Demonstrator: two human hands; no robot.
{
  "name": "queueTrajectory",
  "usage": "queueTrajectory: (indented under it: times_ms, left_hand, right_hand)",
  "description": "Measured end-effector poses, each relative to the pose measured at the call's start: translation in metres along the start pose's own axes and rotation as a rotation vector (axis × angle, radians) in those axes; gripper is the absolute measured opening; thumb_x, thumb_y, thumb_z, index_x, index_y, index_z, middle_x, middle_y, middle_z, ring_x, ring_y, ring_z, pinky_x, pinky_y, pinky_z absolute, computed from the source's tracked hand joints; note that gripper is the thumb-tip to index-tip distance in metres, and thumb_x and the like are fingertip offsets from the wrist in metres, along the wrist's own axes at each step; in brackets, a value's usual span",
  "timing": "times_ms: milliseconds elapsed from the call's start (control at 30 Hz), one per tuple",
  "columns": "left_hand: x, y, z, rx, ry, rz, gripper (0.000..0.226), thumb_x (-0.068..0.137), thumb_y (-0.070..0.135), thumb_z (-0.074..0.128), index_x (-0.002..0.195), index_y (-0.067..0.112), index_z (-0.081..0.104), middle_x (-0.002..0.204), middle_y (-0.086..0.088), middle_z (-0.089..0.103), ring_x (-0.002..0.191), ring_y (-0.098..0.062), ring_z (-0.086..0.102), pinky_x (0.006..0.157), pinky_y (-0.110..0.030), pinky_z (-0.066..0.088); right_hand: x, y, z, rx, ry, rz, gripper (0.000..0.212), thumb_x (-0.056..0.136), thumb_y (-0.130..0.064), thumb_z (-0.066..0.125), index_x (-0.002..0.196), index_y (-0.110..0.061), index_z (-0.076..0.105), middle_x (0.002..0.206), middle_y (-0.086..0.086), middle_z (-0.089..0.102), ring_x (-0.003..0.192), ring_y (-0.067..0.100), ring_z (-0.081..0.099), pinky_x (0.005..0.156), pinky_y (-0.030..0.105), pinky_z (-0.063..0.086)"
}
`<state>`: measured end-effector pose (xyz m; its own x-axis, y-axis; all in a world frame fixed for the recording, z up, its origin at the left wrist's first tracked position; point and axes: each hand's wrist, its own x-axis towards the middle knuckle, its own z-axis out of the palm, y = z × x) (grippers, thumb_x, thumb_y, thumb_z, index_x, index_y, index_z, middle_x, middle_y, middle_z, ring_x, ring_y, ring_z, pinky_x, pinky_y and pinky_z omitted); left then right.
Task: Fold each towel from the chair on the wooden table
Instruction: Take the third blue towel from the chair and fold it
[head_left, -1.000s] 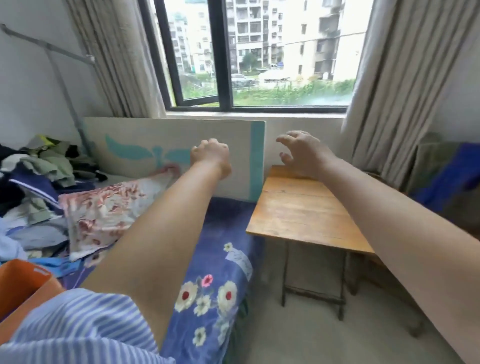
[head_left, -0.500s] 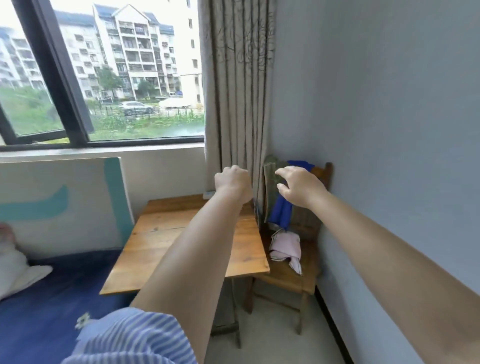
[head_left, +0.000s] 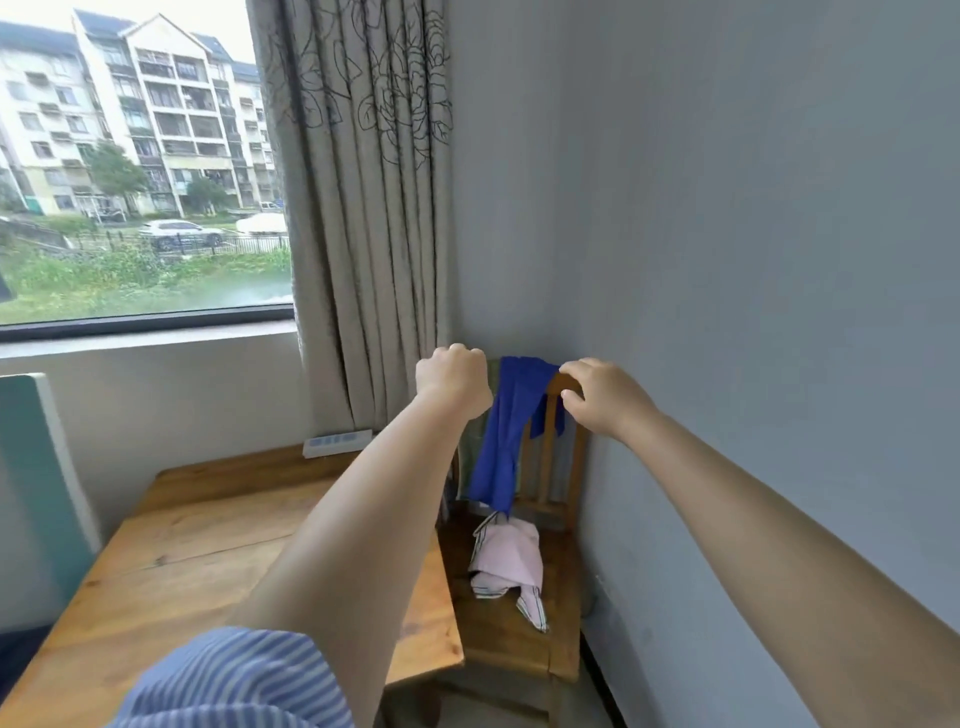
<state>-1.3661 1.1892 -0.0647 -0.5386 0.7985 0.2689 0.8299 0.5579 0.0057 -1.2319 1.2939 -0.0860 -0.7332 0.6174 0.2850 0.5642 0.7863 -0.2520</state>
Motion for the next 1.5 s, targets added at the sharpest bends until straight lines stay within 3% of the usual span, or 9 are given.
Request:
queueTrajectory:
  times_ms: [200,433,600,767,867,1000,1200,1333,1500]
  left_hand:
    - [0.122,-0.029,0.043,0.055,-0.042,0.057,0.032,0.085,0.007,0.046,0.117,0.007,0.052,0.118,-0.012,0.054,0.111,-0.030,0.049,0.077,-0.033,0.037]
    - [0.231,-0.040,0.109,-0.046,-0.154,0.007,0.028,0.086,0.004,0.043,0.110,0.006,0.057,0.112,-0.012,0.059,0.101,-0.029,0.057,0.070,-0.033,0.041]
    - [0.290,-0.032,0.165,-0.201,-0.294,-0.090,0.027,0.090,0.007,0.039,0.107,0.003,0.060,0.096,-0.011,0.060,0.081,-0.023,0.055,0.056,-0.026,0.039]
    - [0.340,-0.016,0.231,-0.313,-0.398,-0.217,0.025,0.095,0.013,0.039,0.104,0.002,0.060,0.099,-0.011,0.061,0.085,-0.022,0.055,0.067,-0.026,0.041]
    - [0.372,-0.003,0.261,-0.375,-0.406,-0.273,0.027,0.095,0.014,0.038,0.107,0.002,0.060,0.106,-0.013,0.064,0.096,-0.026,0.061,0.071,-0.029,0.044]
    - [0.402,0.016,0.290,-0.437,-0.414,-0.361,0.033,0.096,0.026,0.041,0.102,0.000,0.060,0.089,-0.012,0.062,0.082,-0.025,0.059,0.068,-0.031,0.045]
    - [0.427,0.025,0.323,-0.512,-0.281,-0.512,0.029,0.096,0.026,0.042,0.105,0.004,0.059,0.102,-0.012,0.065,0.094,-0.027,0.060,0.064,-0.028,0.038]
    - [0.428,0.021,0.328,-0.562,-0.261,-0.500,0.025,0.095,0.020,0.043,0.092,0.004,0.062,0.082,-0.008,0.060,0.074,-0.019,0.051,0.062,-0.026,0.035]
    - [0.429,0.019,0.332,-0.608,-0.273,-0.495,0.037,0.095,0.018,0.042,0.058,0.018,0.038,0.059,0.004,0.043,0.056,-0.012,0.042,0.050,-0.024,0.030]
  right_hand:
    - [0.110,0.035,0.029,0.005,0.020,0.085,0.039,0.093,-0.016,0.041,0.131,-0.007,0.046,0.135,0.010,0.050,0.123,0.026,0.046,0.097,0.031,0.038]
    - [0.210,0.088,0.086,-0.026,-0.038,0.134,0.023,0.090,-0.014,0.044,0.096,-0.005,0.064,0.093,0.010,0.065,0.089,0.027,0.059,0.064,0.022,0.035]
    - [0.270,0.130,0.136,-0.019,-0.073,0.196,0.037,0.090,-0.013,0.046,0.054,-0.017,0.036,0.056,-0.005,0.037,0.053,0.009,0.039,0.046,0.021,0.023]
    - [0.325,0.171,0.191,-0.031,-0.143,0.202,0.029,0.091,-0.016,0.044,0.062,-0.018,0.040,0.080,0.005,0.060,0.080,0.022,0.057,0.059,0.026,0.036]
    - [0.353,0.192,0.216,-0.127,-0.127,0.179,0.017,0.091,-0.021,0.045,0.097,-0.016,0.060,0.105,0.007,0.063,0.100,0.025,0.056,0.073,0.030,0.039]
    - [0.382,0.219,0.241,-0.197,-0.141,0.139,0.041,0.091,-0.030,0.048,0.130,-0.021,0.045,0.125,0.004,0.054,0.118,0.025,0.045,0.094,0.037,0.033]
    - [0.394,0.239,0.266,-0.106,-0.087,0.047,0.035,0.084,-0.024,0.060,0.118,-0.017,0.061,0.109,0.004,0.060,0.107,0.023,0.053,0.092,0.038,0.030]
    - [0.391,0.241,0.262,-0.153,0.159,-0.087,0.035,0.037,-0.018,0.092,0.068,-0.016,0.075,0.060,-0.003,0.064,0.056,0.019,0.064,0.056,0.035,0.050]
    - [0.388,0.239,0.262,-0.044,0.164,-0.071,0.025,0.045,-0.009,0.089,0.063,-0.014,0.073,0.058,-0.001,0.063,0.054,0.021,0.063,0.055,0.036,0.049]
